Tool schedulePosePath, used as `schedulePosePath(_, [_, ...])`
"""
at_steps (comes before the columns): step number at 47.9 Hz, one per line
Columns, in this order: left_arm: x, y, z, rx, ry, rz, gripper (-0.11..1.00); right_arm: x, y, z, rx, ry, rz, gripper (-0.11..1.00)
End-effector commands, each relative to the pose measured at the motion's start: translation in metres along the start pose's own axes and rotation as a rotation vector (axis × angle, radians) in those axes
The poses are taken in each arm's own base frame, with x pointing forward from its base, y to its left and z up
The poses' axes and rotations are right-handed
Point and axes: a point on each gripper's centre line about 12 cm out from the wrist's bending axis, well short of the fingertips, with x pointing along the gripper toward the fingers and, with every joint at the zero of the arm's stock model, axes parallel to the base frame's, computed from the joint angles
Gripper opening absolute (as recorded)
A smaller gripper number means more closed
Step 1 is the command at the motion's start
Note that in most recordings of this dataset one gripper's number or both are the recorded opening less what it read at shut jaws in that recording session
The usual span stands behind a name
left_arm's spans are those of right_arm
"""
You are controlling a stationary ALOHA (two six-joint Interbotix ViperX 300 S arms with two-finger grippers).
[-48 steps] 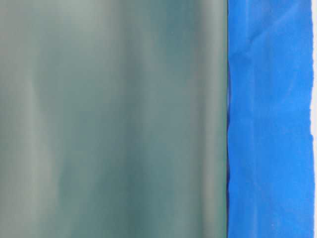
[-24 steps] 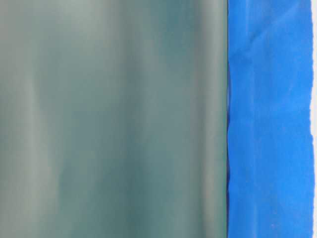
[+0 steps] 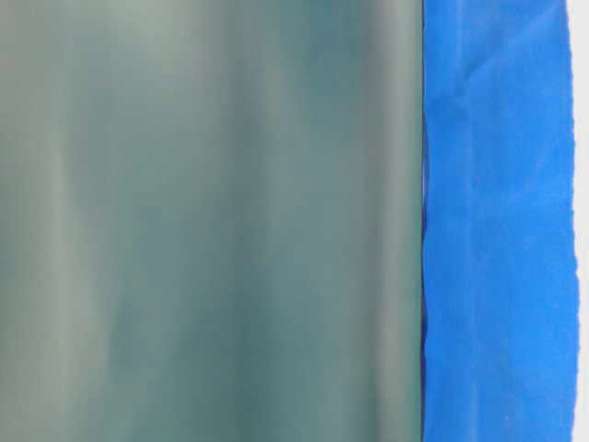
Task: Fold the yellow towel.
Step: 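Grasp the left and right ends of the folded strip with both grippers, then lift the strip and rotate it to lie vertically on the table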
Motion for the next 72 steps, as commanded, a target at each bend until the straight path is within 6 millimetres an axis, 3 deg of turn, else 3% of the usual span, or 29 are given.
schedulePosePath(1, [-0.015, -0.003, 0.020, -0.005, -0.053, -0.010, 0.02, -0.014, 0.002, 0.015, 0.010, -0.058, 0.018, 0.02])
schedulePosePath(18, [-0.075, -0.009, 0.053, 0.003, -0.179, -0.036, 0.02, -0.069, 0.003, 0.040, -0.005, -0.192, 0.057, 0.02])
schedulePosePath(29, [-0.092, -0.007, 0.057, -0.006, -0.229, -0.038, 0.02, -0.090, 0.008, 0.048, -0.020, -0.237, 0.081, 0.02])
schedulePosePath(45, [-0.090, -0.017, 0.066, 0.007, -0.284, -0.070, 0.02, -0.082, 0.000, 0.063, -0.019, -0.285, 0.044, 0.02])
schedulePosePath(54, [-0.088, -0.042, 0.070, 0.062, -0.323, -0.137, 0.02, -0.070, -0.022, 0.079, 0.015, -0.291, -0.035, 0.02])
schedulePosePath(72, [-0.073, -0.097, 0.091, 0.158, -0.359, -0.254, 0.02, -0.048, -0.072, 0.130, 0.070, -0.328, -0.177, 0.02])
